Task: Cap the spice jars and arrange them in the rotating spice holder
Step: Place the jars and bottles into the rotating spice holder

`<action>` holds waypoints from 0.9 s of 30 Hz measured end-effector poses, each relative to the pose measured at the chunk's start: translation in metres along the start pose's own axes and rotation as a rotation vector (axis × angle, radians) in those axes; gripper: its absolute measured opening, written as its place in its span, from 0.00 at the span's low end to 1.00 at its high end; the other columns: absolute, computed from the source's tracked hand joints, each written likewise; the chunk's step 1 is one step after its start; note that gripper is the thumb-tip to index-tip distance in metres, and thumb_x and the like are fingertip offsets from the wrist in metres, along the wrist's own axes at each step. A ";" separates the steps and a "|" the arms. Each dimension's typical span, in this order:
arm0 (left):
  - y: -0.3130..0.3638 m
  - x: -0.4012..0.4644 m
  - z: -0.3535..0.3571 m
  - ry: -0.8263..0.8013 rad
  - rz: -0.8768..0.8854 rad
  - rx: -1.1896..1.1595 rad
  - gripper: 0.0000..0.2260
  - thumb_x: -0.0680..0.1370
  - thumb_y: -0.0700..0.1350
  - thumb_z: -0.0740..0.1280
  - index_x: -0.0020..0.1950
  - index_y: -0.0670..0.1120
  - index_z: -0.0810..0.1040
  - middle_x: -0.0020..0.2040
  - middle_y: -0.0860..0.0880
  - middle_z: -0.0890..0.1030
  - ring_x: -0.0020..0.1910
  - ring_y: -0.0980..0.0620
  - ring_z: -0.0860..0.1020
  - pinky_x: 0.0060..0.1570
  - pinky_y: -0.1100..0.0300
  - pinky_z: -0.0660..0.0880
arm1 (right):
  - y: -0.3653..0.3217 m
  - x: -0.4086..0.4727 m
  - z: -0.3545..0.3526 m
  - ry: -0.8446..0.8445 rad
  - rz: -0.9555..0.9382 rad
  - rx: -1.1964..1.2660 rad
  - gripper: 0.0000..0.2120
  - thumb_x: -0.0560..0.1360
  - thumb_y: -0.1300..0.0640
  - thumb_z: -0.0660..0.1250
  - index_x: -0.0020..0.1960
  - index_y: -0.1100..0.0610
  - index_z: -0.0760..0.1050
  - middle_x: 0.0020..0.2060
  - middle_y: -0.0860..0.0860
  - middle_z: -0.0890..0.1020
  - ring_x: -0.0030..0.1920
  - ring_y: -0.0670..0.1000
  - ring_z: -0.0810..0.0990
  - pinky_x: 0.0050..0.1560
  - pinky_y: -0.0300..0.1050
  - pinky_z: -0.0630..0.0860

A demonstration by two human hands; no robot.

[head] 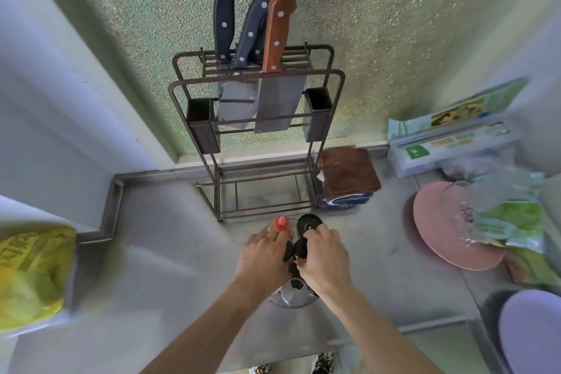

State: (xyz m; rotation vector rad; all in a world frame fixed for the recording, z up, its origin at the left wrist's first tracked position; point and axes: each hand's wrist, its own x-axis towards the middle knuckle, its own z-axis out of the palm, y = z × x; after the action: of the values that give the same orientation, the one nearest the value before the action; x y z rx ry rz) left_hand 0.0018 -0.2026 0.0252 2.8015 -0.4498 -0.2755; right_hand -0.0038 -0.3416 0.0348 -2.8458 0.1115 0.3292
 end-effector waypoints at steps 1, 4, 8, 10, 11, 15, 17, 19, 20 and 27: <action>0.000 0.000 0.001 -0.003 -0.009 0.009 0.24 0.73 0.50 0.69 0.69 0.50 0.71 0.60 0.50 0.82 0.58 0.46 0.78 0.56 0.55 0.73 | 0.001 0.000 0.002 -0.002 -0.020 -0.011 0.18 0.71 0.52 0.74 0.59 0.52 0.75 0.55 0.50 0.78 0.56 0.54 0.75 0.54 0.47 0.75; -0.001 -0.001 0.006 -0.009 -0.017 0.024 0.27 0.72 0.48 0.67 0.72 0.51 0.70 0.63 0.50 0.80 0.62 0.46 0.76 0.62 0.57 0.70 | 0.003 -0.002 0.004 0.015 -0.083 -0.028 0.20 0.71 0.54 0.74 0.60 0.51 0.72 0.54 0.49 0.79 0.54 0.54 0.75 0.53 0.48 0.75; -0.002 -0.002 0.012 -0.014 -0.017 0.076 0.24 0.75 0.48 0.68 0.71 0.50 0.71 0.64 0.50 0.79 0.62 0.47 0.75 0.64 0.56 0.69 | 0.008 -0.006 0.006 0.036 -0.132 -0.069 0.18 0.71 0.56 0.73 0.57 0.50 0.72 0.51 0.48 0.80 0.52 0.54 0.76 0.51 0.47 0.75; -0.002 -0.002 0.013 -0.020 -0.023 0.103 0.21 0.75 0.48 0.69 0.69 0.50 0.74 0.62 0.50 0.80 0.61 0.47 0.76 0.64 0.56 0.69 | 0.010 -0.008 0.008 0.027 -0.136 -0.081 0.14 0.72 0.55 0.72 0.56 0.50 0.73 0.51 0.48 0.80 0.52 0.54 0.76 0.52 0.48 0.74; -0.001 -0.001 0.013 -0.024 -0.032 0.104 0.20 0.75 0.48 0.69 0.67 0.50 0.75 0.60 0.50 0.81 0.61 0.47 0.76 0.63 0.56 0.69 | 0.011 -0.009 0.008 0.025 -0.129 -0.080 0.13 0.72 0.55 0.73 0.55 0.50 0.74 0.50 0.48 0.81 0.52 0.54 0.77 0.52 0.48 0.74; -0.002 0.000 0.015 -0.031 -0.058 0.105 0.18 0.75 0.50 0.70 0.64 0.51 0.75 0.56 0.51 0.83 0.59 0.46 0.77 0.62 0.56 0.69 | 0.015 -0.011 0.012 0.041 -0.104 -0.057 0.13 0.69 0.52 0.78 0.49 0.52 0.78 0.45 0.48 0.83 0.48 0.54 0.78 0.47 0.48 0.76; -0.002 0.000 0.017 -0.036 -0.059 0.103 0.20 0.73 0.51 0.72 0.64 0.51 0.75 0.54 0.51 0.84 0.57 0.46 0.78 0.61 0.55 0.70 | 0.018 -0.012 0.015 0.045 -0.110 -0.053 0.12 0.69 0.50 0.77 0.49 0.52 0.79 0.45 0.47 0.83 0.49 0.54 0.78 0.48 0.47 0.76; -0.003 -0.002 0.018 -0.041 -0.061 0.084 0.21 0.72 0.52 0.74 0.64 0.52 0.75 0.54 0.52 0.84 0.56 0.47 0.79 0.61 0.56 0.71 | 0.021 -0.012 0.015 0.050 -0.109 -0.054 0.14 0.67 0.49 0.79 0.47 0.52 0.79 0.43 0.46 0.83 0.47 0.53 0.78 0.45 0.47 0.77; -0.004 -0.004 0.018 -0.040 -0.062 0.075 0.22 0.71 0.53 0.74 0.64 0.52 0.75 0.54 0.53 0.84 0.56 0.47 0.79 0.62 0.56 0.71 | 0.022 -0.012 0.015 0.043 -0.108 -0.053 0.14 0.65 0.48 0.80 0.45 0.52 0.79 0.41 0.46 0.83 0.45 0.54 0.78 0.44 0.48 0.77; -0.008 -0.018 0.015 0.015 -0.055 -0.014 0.26 0.72 0.60 0.73 0.67 0.54 0.75 0.59 0.54 0.82 0.57 0.48 0.80 0.61 0.54 0.74 | 0.030 -0.019 0.015 0.081 -0.138 0.054 0.13 0.66 0.46 0.78 0.43 0.51 0.79 0.42 0.46 0.80 0.45 0.51 0.77 0.44 0.44 0.78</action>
State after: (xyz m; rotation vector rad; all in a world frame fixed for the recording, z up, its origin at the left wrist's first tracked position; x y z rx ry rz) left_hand -0.0164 -0.1936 0.0111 2.8032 -0.3669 -0.2685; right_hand -0.0287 -0.3659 0.0176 -2.7956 -0.0591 0.1798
